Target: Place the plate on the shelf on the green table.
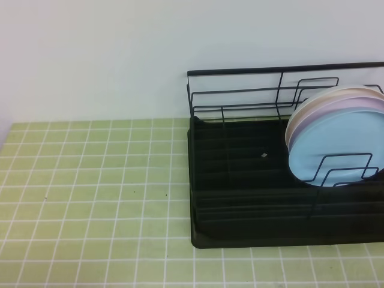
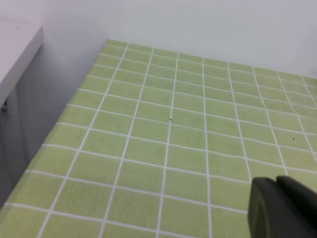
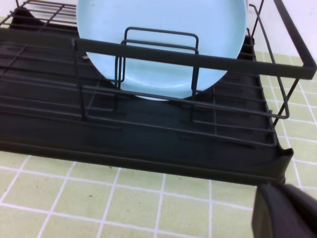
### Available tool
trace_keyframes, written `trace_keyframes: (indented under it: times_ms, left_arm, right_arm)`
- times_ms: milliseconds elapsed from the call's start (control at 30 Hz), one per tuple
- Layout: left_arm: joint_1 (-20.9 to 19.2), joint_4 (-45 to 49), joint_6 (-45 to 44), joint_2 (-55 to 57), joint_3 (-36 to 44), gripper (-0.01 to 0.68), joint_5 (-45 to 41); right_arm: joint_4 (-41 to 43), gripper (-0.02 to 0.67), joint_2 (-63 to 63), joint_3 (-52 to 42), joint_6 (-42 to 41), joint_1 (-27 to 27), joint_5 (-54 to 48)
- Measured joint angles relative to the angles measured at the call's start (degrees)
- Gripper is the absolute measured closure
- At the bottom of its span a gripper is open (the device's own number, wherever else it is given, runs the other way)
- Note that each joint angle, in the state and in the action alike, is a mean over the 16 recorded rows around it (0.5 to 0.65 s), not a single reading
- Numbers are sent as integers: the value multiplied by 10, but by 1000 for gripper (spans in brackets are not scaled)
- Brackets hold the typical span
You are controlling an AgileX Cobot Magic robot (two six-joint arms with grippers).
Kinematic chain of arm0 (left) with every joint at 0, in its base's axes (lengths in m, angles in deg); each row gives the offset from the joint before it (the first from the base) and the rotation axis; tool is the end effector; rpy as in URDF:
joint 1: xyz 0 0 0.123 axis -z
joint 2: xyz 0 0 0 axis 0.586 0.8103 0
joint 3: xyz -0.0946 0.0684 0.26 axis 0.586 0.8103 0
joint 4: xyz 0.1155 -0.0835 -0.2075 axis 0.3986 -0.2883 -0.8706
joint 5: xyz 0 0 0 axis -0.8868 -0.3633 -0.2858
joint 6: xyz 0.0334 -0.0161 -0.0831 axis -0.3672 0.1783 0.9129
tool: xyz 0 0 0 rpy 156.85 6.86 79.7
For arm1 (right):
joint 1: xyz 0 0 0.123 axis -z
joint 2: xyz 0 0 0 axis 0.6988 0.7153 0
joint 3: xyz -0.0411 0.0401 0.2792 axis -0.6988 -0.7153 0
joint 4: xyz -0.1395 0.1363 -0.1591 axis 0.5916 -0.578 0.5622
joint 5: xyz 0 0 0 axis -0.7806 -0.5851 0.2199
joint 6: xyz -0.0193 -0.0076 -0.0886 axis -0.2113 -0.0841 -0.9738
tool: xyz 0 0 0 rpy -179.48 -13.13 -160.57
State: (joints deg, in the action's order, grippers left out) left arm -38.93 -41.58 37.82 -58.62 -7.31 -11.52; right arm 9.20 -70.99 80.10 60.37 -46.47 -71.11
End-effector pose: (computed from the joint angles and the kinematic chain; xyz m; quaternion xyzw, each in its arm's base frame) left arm 0.0535 -0.0002 0.1836 -0.1126 0.7745 -0.0779 0.6176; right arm 0.0529 0.0053 0.1821 -0.0726 0.7862 -0.0105 0.6136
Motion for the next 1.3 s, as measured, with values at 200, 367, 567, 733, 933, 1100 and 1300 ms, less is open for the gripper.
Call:
trace_keyframes:
  times_ms: [200, 367, 567, 733, 933, 1100, 1300]
  left_arm:
    - [0, 0, 0, 0, 0, 676, 0]
    - [0, 0, 0, 0, 0, 676, 0]
    - [0, 0, 0, 0, 0, 676, 0]
    - [0, 0, 0, 0, 0, 676, 0]
    - [0, 0, 0, 0, 0, 676, 0]
    - [0, 0, 0, 0, 0, 676, 0]
    - [0, 0, 0, 0, 0, 676, 0]
  right_arm:
    - [0, 651, -1, -1, 0, 0, 1]
    - [0, 651, -1, -1, 0, 0, 1]
    - [0, 651, -1, -1, 0, 0, 1]
    - [0, 651, 0, 0, 0, 0, 1]
    - [0, 651, 0, 0, 0, 0, 1]
    - [0, 651, -1, -1, 0, 0, 1]
    - [0, 651, -1, -1, 0, 0, 1]
